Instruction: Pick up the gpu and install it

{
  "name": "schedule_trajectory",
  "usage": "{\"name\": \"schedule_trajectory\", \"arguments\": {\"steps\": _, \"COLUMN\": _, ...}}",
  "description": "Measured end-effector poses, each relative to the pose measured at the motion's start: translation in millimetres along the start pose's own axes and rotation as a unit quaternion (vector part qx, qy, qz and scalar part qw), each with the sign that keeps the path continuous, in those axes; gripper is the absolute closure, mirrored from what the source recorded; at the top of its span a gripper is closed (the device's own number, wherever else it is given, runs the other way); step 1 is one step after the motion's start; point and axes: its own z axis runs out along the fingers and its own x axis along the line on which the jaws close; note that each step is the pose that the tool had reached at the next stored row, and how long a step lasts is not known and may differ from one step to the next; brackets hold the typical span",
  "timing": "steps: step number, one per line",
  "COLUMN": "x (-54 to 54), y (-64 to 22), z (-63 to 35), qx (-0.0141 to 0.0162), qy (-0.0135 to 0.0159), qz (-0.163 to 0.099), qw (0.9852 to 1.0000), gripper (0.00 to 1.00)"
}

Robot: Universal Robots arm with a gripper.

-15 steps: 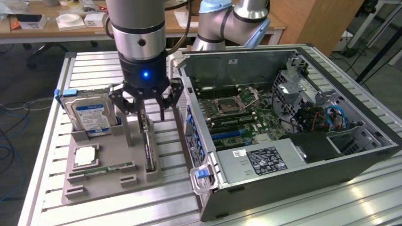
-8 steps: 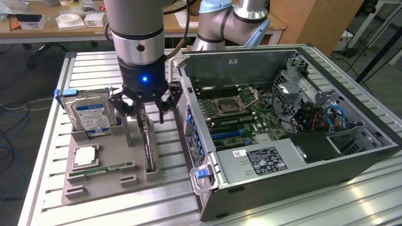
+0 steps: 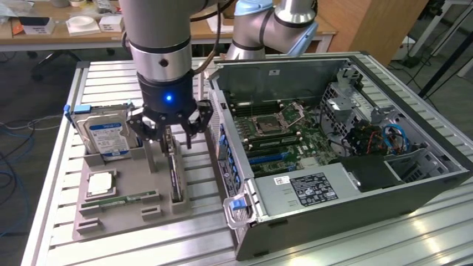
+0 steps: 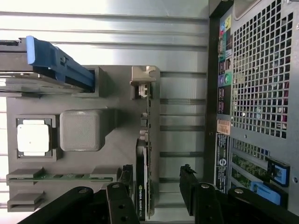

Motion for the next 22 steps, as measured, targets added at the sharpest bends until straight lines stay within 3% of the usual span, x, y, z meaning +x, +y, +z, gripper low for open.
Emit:
{"name": "schedule_trajectory", "arguments": {"steps": 4, "x": 1.6, "y": -2.8, "z": 3.7, "qx": -0.0001, "qy": -0.0001, "qz": 0.000, "qw": 1.0000, "gripper": 0.47}}
{"name": "schedule_trajectory", "arguments": {"steps": 8, "x": 4.7, "y": -11.0, "z": 20.6, "qx": 0.0000, "qy": 0.0000, "qz": 0.000, "qw": 1.0000, "gripper": 0.47}}
{"name": "schedule_trajectory", "arguments": {"steps": 22, "x": 7.4, "y": -18.3, "z": 36.0, "qx": 0.0000, "qy": 0.0000, "qz": 0.000, "qw": 1.0000, "gripper": 0.47}}
